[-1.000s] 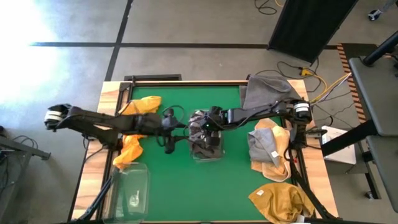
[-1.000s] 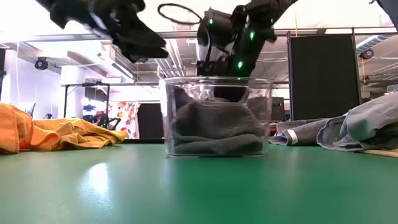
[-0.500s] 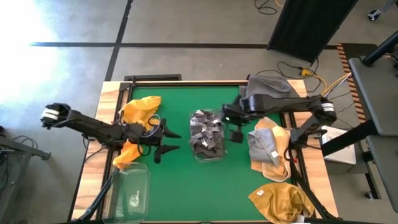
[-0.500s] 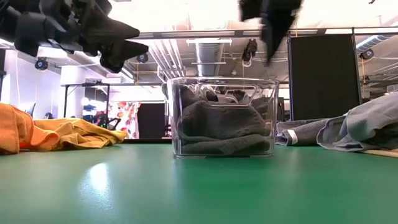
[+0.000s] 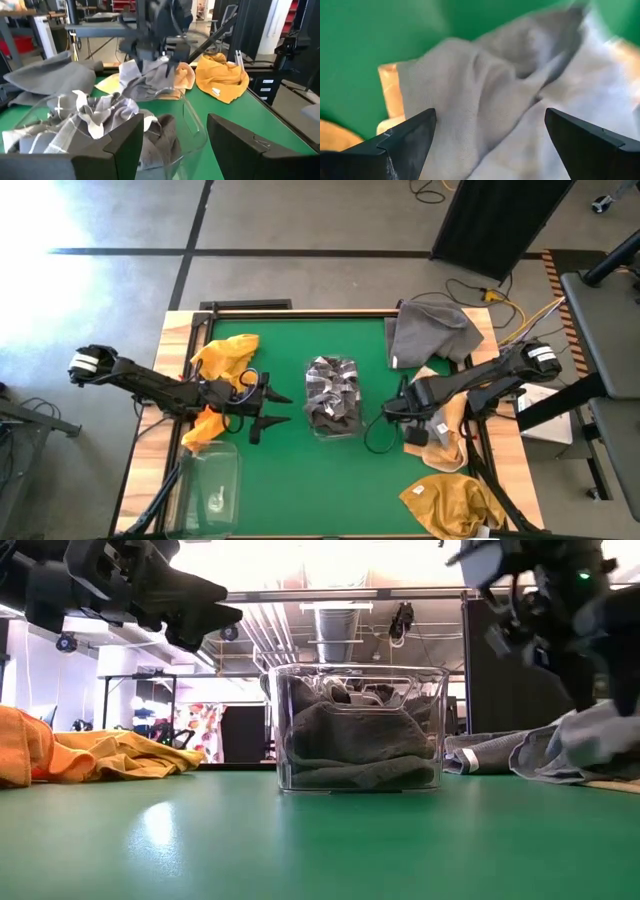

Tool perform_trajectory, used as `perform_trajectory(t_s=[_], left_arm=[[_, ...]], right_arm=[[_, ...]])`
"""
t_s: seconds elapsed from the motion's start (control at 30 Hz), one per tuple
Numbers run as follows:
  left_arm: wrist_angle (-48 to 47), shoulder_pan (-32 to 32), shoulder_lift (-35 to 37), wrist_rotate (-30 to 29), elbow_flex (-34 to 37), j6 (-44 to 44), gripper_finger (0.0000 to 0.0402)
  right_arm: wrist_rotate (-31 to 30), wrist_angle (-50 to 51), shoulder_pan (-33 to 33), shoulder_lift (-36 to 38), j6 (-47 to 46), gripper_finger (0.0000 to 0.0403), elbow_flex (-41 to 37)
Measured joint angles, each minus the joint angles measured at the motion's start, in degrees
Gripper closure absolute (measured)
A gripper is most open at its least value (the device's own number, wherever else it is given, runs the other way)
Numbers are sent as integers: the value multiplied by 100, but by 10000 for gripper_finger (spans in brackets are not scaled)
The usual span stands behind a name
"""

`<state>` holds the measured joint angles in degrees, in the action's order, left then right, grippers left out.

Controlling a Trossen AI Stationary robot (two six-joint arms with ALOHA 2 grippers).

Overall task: Sort towels by color in basket
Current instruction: Put the light gray towel into the top transparent bin

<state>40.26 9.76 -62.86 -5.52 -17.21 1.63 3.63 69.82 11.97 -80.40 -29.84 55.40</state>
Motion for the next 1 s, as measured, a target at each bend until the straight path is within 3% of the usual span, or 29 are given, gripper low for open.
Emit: perform_trajectory(t_s=[0.23, 0.33, 0.47, 0.7, 0.83, 1.0], left_arm=[[264, -11, 77, -158, -2, -422, 198], [259, -29, 97, -208, -2, -461, 198], [273, -40, 103, -210, -3, -538, 198], [272, -42, 108, -210, -2, -562, 198], [262, -42, 108, -210, -3, -548, 198], [261, -42, 108, -206, -2, -515, 198]], right_arm=[[27, -343, 52, -48, -407, 39, -493], [-57, -763, 56, -48, -425, 60, -547], [-84, -1056, 50, -48, -385, 136, -471], [-73, -1048, 50, -4, -127, 357, 159], [-163, -1003, 37, 46, 153, 384, 889], [-784, -1013, 39, 51, 711, 392, 2046]])
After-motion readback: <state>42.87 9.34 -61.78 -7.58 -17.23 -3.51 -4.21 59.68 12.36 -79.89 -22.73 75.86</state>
